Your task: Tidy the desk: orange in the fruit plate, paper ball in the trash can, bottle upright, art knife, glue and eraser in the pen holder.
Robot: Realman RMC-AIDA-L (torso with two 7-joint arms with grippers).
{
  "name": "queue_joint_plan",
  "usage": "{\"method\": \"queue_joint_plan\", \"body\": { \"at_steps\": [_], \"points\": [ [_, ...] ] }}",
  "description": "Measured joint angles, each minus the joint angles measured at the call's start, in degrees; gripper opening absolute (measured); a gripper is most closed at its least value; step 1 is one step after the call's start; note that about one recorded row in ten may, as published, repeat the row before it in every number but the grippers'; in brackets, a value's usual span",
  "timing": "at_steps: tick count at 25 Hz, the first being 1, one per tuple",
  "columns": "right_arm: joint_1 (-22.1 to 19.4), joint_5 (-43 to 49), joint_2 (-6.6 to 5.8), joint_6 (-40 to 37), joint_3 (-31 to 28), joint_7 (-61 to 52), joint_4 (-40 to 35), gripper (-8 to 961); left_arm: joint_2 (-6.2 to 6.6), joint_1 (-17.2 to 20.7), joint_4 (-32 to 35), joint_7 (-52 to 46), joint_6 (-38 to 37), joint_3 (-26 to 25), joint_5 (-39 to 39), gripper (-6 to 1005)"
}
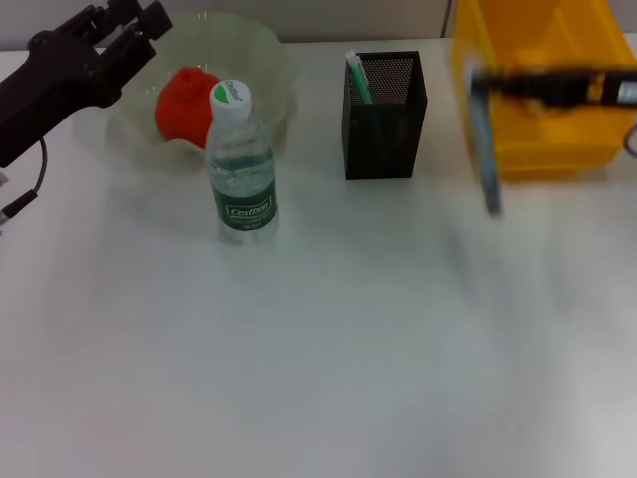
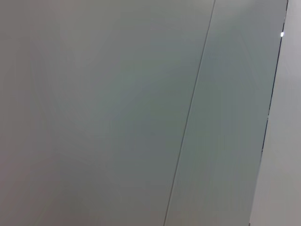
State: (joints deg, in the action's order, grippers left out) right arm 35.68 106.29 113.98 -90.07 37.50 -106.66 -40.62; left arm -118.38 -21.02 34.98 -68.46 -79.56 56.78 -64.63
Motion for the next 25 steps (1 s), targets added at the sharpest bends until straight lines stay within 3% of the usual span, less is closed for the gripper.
{"method": "queue_joint_plan", "body": {
  "at_steps": [3,8,10,14,25],
  "points": [
    [-0.2,-12.8,0.00,1.5,-0.5,14.6,9.0,140,-0.01,-0.4,0.0,0.1,0.8,0.0,-0.2,482],
    [1.9,-18.0,4.43,7.6,-0.6,29.8,9.7,139,-0.01,-0.8,0.0,0.2,1.6,0.3,-0.3,482],
    [3.6,-18.4,5.23,10.9,-0.4,34.0,10.6,139,0.00,-0.8,-0.1,0.5,1.8,0.3,-0.3,482],
    [8.7,-18.7,5.18,19.6,-0.1,41.9,16.0,139,0.02,-0.4,-2.3,1.6,1.9,0.0,-0.2,483],
    [12.3,-18.8,5.26,28.0,0.0,47.4,19.5,138,0.09,0.4,-3.2,2.3,2.0,-1.3,0.0,483]
  ]
}}
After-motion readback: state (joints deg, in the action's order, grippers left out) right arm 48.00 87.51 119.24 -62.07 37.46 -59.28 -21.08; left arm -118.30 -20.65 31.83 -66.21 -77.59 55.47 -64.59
